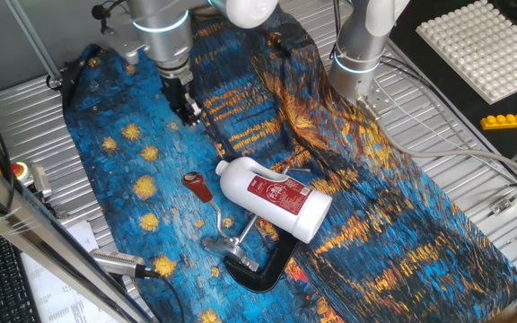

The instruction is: Push down the lever

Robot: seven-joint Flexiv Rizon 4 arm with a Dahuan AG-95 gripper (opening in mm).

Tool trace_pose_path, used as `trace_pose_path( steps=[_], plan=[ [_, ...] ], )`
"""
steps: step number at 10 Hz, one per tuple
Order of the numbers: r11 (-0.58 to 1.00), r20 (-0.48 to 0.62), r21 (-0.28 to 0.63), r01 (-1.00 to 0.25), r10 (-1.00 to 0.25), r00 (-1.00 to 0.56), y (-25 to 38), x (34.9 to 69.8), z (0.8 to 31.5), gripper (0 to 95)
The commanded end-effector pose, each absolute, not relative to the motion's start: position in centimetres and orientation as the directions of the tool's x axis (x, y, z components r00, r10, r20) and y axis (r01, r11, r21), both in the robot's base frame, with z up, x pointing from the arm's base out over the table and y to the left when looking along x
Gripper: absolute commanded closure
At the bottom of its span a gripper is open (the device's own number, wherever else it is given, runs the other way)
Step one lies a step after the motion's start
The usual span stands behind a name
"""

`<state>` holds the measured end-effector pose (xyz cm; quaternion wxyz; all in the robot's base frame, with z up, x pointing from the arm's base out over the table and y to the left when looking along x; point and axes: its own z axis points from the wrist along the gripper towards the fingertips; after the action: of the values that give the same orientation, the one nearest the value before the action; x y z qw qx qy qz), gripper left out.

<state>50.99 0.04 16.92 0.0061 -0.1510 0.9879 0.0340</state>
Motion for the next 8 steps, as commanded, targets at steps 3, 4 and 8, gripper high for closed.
trace_pose_path(
  steps=[3,4,8],
  plan=[
    [0.908,-0.031,0.054,-0.416,-0.415,-0.909,0.2,52.5,16.7,95.0],
    [0.883,-0.029,0.041,-0.467,-0.466,-0.884,-0.1,53.2,16.6,95.0],
    [0.772,-0.037,0.018,-0.636,-0.635,-0.772,-0.6,55.5,15.9,95.0]
  ],
)
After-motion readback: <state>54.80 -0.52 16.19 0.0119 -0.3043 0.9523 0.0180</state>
